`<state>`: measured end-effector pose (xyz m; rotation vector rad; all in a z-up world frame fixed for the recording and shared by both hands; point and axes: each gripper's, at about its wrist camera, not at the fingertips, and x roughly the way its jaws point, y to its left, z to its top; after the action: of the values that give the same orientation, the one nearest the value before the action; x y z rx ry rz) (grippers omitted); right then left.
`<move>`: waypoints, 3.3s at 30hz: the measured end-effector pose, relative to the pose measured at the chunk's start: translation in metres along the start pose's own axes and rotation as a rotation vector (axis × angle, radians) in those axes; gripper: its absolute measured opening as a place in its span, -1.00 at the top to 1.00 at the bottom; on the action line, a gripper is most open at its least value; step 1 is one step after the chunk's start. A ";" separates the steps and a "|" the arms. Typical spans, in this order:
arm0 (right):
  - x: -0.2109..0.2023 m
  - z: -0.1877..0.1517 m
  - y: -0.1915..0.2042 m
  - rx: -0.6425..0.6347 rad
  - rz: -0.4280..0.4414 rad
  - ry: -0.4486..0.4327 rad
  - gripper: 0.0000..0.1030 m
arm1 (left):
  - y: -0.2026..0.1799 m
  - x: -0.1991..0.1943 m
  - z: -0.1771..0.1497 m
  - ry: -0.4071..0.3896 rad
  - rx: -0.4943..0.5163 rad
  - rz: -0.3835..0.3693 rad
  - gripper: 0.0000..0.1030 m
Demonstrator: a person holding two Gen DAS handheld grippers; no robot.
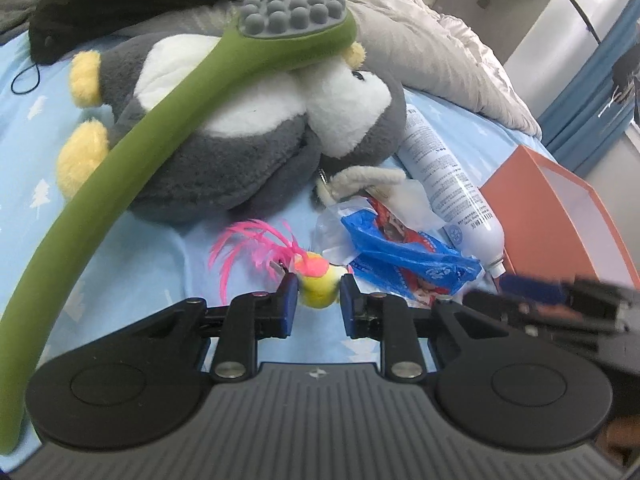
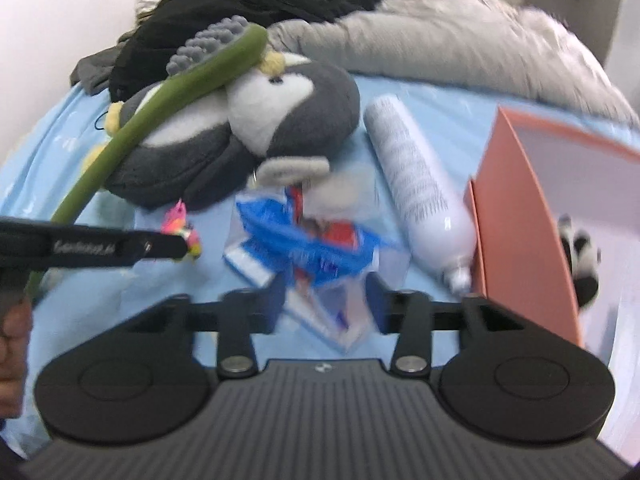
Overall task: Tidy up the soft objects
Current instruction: 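Reach the left tool toward the pink feather toy while the right tool grasps the blue packet, then grasp the pink feather toy with the left tool while the right tool lifts the blue packet, then carry the feather toy with the left tool while the right tool carries the blue packet toward the box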
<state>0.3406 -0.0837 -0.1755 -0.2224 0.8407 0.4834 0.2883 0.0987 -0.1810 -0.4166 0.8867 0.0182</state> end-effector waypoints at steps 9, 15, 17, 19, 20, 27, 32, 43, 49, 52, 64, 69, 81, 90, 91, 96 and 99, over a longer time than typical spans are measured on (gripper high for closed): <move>0.043 0.029 0.008 -0.248 0.062 0.057 0.04 | 0.008 -0.003 -0.003 -0.023 -0.027 -0.016 0.49; 0.064 0.030 0.002 -0.219 0.156 0.147 0.52 | 0.013 -0.006 -0.009 -0.025 -0.057 -0.018 0.49; 0.064 0.028 0.006 -0.235 0.178 0.180 0.76 | 0.017 -0.009 -0.013 -0.021 -0.089 -0.028 0.50; 0.060 0.024 0.010 -0.238 0.171 0.205 0.86 | 0.019 -0.013 -0.017 -0.023 -0.100 -0.028 0.52; 0.056 0.021 0.014 -0.249 0.170 0.205 0.89 | 0.019 -0.016 -0.019 -0.023 -0.096 -0.020 0.53; 0.015 0.008 0.026 -0.169 0.140 0.172 0.90 | 0.015 -0.037 -0.040 -0.001 -0.081 -0.019 0.86; -0.014 -0.020 0.038 -0.051 0.082 0.162 0.89 | 0.010 -0.053 -0.060 0.016 -0.062 -0.027 0.86; -0.043 -0.058 0.048 0.077 0.055 0.096 0.14 | 0.009 -0.068 -0.072 0.055 0.013 -0.034 0.76; -0.048 -0.061 0.044 0.015 0.039 0.089 0.08 | 0.014 -0.069 -0.051 -0.008 0.086 -0.011 0.11; -0.048 -0.067 0.042 0.013 0.039 0.093 0.08 | 0.013 -0.063 -0.042 -0.013 0.133 -0.012 0.07; -0.031 -0.080 0.049 -0.049 0.005 0.099 0.08 | 0.005 -0.016 -0.038 0.082 0.393 0.007 -0.09; -0.019 -0.083 0.051 -0.057 0.008 0.121 0.17 | 0.008 -0.006 -0.040 0.096 0.397 0.010 0.17; -0.023 -0.081 0.059 -0.066 -0.015 0.122 0.74 | 0.008 -0.019 -0.046 0.073 0.258 0.032 0.35; -0.054 -0.083 0.067 -0.058 -0.042 0.072 0.77 | 0.003 -0.056 -0.065 0.060 0.100 0.040 0.35; -0.059 -0.085 0.069 -0.062 -0.052 0.063 0.77 | 0.002 -0.060 -0.068 0.062 0.092 0.040 0.35; -0.078 -0.095 0.072 -0.037 -0.061 0.041 0.77 | -0.006 -0.083 -0.084 0.062 0.075 0.025 0.35; -0.091 -0.096 0.072 -0.026 -0.063 0.021 0.77 | -0.015 -0.096 -0.091 0.048 0.071 0.020 0.35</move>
<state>0.1897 -0.0860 -0.1696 -0.2781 0.8455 0.4336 0.1620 0.0674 -0.1537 -0.3433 0.9359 -0.0052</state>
